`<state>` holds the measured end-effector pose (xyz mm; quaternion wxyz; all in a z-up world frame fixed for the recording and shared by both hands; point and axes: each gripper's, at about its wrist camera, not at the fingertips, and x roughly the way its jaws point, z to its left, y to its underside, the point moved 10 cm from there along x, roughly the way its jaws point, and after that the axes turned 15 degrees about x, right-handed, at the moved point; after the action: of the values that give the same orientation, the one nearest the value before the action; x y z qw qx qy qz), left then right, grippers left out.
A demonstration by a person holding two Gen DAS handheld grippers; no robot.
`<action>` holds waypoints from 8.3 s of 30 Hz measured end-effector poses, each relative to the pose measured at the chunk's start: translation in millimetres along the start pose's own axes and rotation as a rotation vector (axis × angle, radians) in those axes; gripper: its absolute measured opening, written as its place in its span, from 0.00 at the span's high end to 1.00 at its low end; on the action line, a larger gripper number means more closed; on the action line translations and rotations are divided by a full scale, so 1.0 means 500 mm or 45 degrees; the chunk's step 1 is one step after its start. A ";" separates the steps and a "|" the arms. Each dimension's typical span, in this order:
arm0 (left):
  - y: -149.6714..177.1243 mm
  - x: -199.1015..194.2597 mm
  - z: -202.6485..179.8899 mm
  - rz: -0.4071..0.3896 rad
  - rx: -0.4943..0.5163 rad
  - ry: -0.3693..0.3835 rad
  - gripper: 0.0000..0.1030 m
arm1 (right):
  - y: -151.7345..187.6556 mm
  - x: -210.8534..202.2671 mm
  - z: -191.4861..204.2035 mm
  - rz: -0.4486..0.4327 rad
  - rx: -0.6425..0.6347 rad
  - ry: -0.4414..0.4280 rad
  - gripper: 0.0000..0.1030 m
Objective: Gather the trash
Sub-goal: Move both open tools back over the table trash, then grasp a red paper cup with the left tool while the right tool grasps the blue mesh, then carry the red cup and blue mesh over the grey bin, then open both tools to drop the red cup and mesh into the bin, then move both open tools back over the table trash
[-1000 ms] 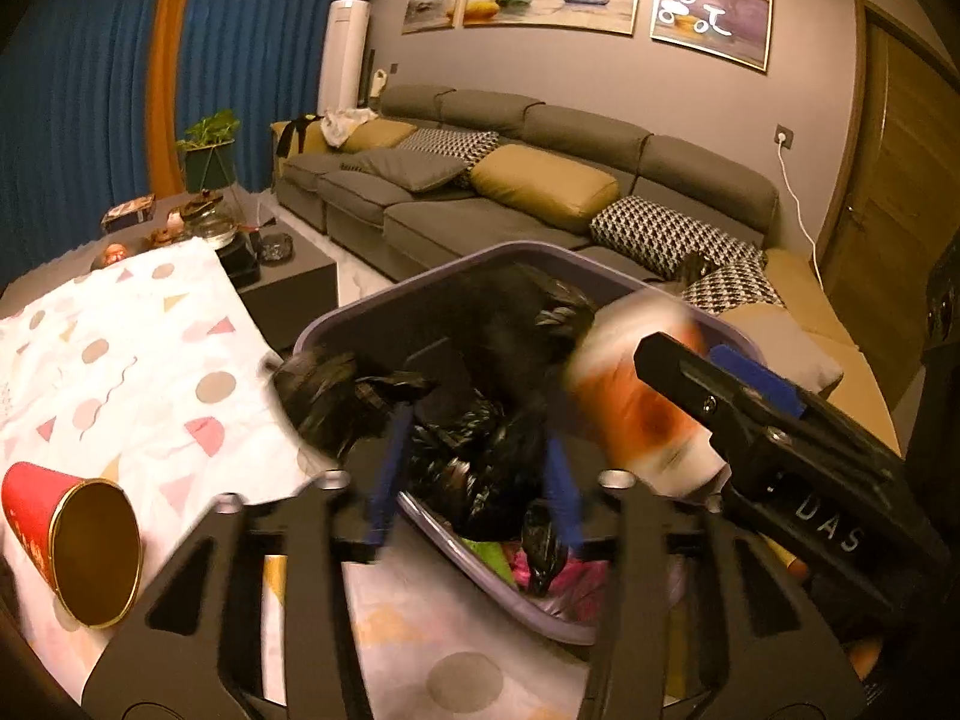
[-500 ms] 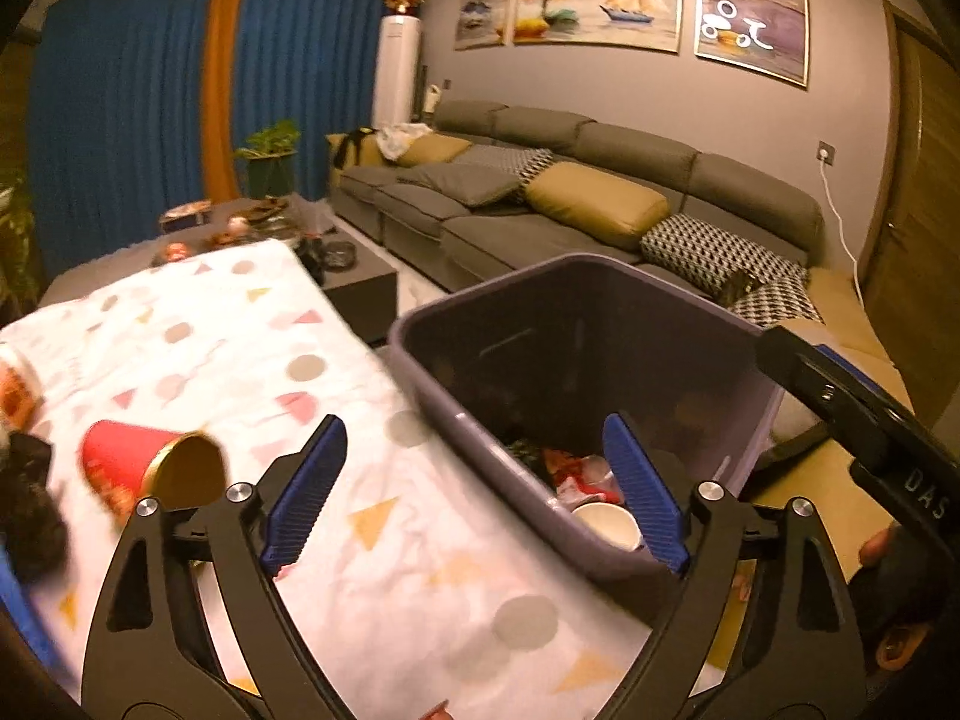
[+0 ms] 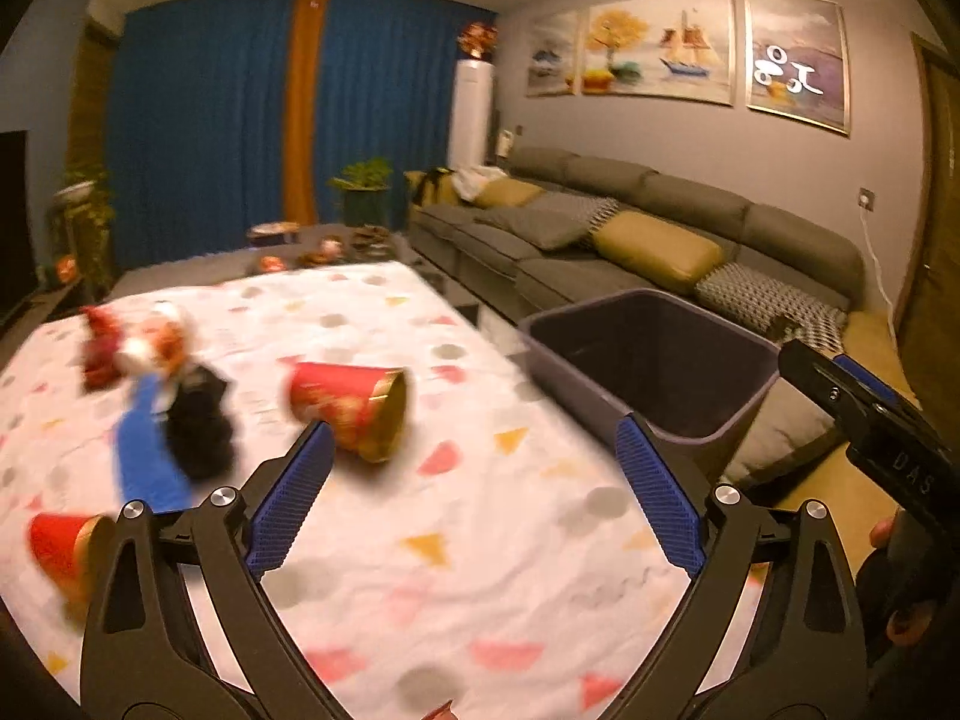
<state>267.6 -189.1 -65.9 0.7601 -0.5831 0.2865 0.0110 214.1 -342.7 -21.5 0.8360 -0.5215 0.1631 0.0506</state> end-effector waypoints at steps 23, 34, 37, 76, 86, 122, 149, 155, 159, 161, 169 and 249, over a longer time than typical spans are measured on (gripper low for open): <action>0.227 -0.167 0.313 0.161 -0.223 -0.400 0.14 | 0.180 -0.036 0.285 0.162 -0.175 -0.264 0.23; 0.294 -0.107 0.359 0.366 -0.266 -0.423 0.35 | 0.224 -0.003 0.341 0.225 -0.217 -0.306 0.23; 0.309 -0.105 0.375 0.397 -0.299 -0.413 0.48 | 0.236 0.007 0.361 0.244 -0.238 -0.317 0.23; 0.342 -0.159 0.547 0.193 -0.552 -0.317 0.98 | 0.460 0.250 0.527 0.769 -0.417 -0.299 0.65; 0.349 -0.159 0.551 0.192 -0.585 -0.311 0.98 | 0.450 0.211 0.534 0.719 -0.423 -0.384 0.97; 0.168 -0.183 0.379 0.084 -0.342 -0.225 0.98 | 0.166 -0.003 0.371 0.267 -0.302 -0.414 0.97; -0.075 0.018 0.045 -0.020 -0.048 0.080 0.98 | -0.046 0.062 0.054 0.065 -0.056 -0.124 0.97; -0.110 0.101 -0.034 -0.005 -0.015 0.176 0.98 | -0.051 0.091 0.005 0.059 -0.014 -0.068 0.97; -0.122 0.154 -0.079 0.009 -0.010 0.250 0.98 | -0.052 0.114 -0.029 0.067 0.006 -0.033 0.97; -0.126 0.177 -0.095 0.021 -0.006 0.274 0.98 | -0.054 0.119 -0.038 0.069 0.014 -0.023 0.97; -0.126 0.239 -0.150 0.045 0.033 0.345 0.98 | -0.049 0.135 -0.077 0.084 0.059 0.010 0.97; 0.058 -0.061 0.190 0.009 -0.149 -0.151 0.06 | 0.048 0.014 0.057 0.119 0.065 -0.088 0.28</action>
<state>272.2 -85.4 -63.2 0.7403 -0.6239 0.2418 0.0647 221.0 -307.2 -32.9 0.8508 -0.4900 0.1595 0.1033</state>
